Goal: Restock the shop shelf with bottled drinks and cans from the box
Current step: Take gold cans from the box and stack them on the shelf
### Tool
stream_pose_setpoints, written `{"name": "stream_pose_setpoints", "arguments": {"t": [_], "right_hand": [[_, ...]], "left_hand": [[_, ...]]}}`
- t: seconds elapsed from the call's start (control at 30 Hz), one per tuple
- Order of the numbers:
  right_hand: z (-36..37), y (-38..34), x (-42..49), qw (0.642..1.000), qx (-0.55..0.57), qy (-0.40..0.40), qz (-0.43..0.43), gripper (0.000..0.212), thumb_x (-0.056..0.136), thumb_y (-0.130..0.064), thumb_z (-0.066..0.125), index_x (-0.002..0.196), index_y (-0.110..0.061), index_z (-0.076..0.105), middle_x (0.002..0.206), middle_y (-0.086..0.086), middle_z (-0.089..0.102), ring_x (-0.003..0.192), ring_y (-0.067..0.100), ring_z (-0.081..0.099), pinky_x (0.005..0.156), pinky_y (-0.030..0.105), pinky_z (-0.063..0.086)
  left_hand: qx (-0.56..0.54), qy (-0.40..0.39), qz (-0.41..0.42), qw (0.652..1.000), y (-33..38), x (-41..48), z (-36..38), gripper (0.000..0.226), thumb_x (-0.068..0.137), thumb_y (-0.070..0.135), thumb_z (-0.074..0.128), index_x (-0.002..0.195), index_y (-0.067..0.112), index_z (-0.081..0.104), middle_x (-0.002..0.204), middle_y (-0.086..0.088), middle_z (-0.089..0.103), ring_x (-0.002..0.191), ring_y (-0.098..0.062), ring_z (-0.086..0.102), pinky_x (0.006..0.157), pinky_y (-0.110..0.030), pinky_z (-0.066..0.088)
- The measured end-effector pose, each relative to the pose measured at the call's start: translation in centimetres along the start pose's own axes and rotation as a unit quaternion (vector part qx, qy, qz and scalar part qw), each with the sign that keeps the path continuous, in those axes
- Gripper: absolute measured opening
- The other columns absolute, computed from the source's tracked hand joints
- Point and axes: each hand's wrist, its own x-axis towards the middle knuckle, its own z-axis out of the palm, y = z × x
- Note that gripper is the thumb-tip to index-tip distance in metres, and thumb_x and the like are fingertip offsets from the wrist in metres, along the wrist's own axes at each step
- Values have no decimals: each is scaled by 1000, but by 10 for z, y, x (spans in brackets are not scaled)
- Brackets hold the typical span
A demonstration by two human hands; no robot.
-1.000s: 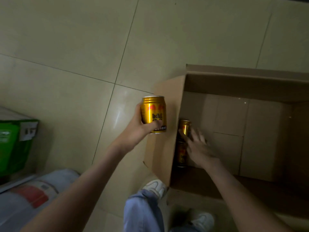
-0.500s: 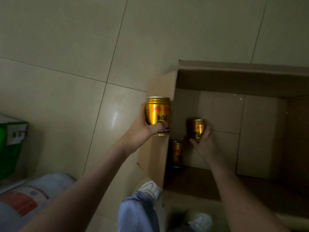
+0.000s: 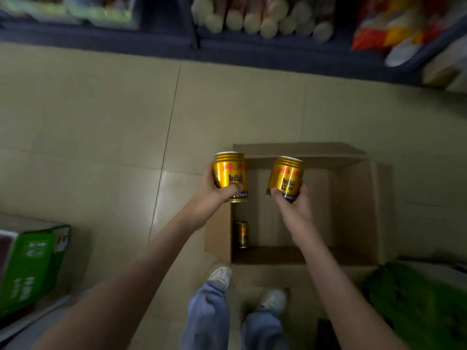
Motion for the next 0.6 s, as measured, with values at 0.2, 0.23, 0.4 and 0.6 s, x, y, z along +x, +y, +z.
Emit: {"name": "stream_pose_setpoints", "arguments": {"t": [0.2,0.23,0.4,0.6], "right_hand": [[-87,-179,-164,970,224,-21,-87,94,47,-53,87,129,-25,49,118,3,66,111,22,62,104,43,43],[-101,-206,-194,963,245,-18,-110,104,41,-54,90,130,-20,48,119,6,66,112,24,62,103,43,43],[-162,-304,-343,928,274,41,-250,96,39,-50,91,121,-18,53,108,4,71,103,22,65,91,35,53],[-206,-337,-521,883,208,185,-378,81,55,-52,85,124,-21,54,116,4,67,112,25,61,98,40,46]], "left_hand": [[-5,-133,71,989,187,-118,26,82,50,43,76,124,33,42,115,-4,62,103,-19,64,91,-36,51],[-4,-162,88,983,216,-140,31,78,49,43,76,120,37,43,113,-1,63,101,-17,65,90,-34,51],[15,-317,191,929,338,-264,63,77,54,38,76,123,38,42,115,2,63,102,-14,66,87,-27,50],[49,-424,286,858,393,-415,98,71,54,30,76,119,29,47,98,6,72,90,-13,69,77,-27,53]]}}
